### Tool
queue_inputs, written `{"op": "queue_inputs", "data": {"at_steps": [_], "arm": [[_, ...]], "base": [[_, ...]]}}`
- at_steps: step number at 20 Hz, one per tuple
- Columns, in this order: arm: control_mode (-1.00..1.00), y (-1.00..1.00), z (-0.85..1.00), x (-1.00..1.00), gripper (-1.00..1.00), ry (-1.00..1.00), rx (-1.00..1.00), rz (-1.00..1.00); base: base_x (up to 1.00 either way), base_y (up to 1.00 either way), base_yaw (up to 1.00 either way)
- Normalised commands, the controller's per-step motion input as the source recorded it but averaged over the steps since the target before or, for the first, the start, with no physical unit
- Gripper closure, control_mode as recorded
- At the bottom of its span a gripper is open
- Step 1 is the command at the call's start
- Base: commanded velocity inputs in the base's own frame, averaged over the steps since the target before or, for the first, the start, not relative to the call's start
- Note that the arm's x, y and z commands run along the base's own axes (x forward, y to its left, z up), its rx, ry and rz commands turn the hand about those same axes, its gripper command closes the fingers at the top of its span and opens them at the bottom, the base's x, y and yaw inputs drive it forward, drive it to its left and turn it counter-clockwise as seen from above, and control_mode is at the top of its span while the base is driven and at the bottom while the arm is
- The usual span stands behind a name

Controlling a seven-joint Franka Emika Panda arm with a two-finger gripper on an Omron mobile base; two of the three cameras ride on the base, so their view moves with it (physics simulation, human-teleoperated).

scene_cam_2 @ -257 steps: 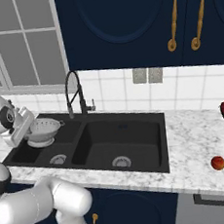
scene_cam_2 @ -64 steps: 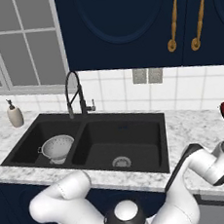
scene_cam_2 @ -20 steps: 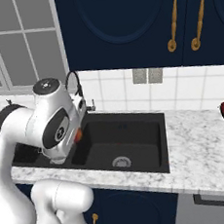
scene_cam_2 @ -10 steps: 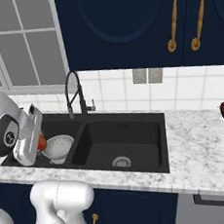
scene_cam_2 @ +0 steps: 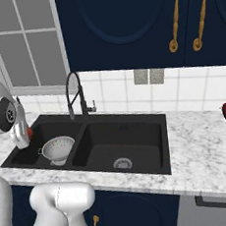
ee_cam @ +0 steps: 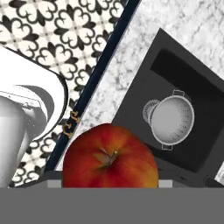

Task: Put the colander in the sink, put the apple in the colander, and turn on the sink faucet and pour water over the colander.

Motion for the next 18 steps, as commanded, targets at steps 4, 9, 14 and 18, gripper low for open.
{"op": "queue_inputs", "data": {"at_steps": [4,9,14,18], "arm": [[-1.00,0.28,-0.48,0.64,1.00,0.07,0.01,0.27],[-1.00,0.03,-0.66,0.36,1.00,0.02,0.00,0.15],[-1.00,0.30,-0.62,0.26,1.00,0.00,-0.04,0.09],[-1.00,0.59,-0.55,0.21,1.00,0.00,-0.16,0.00]], "base": [[0.00,0.00,0.00],[0.00,0.00,0.00],[0.00,0.00,0.00],[0.00,0.00,0.00]]}}
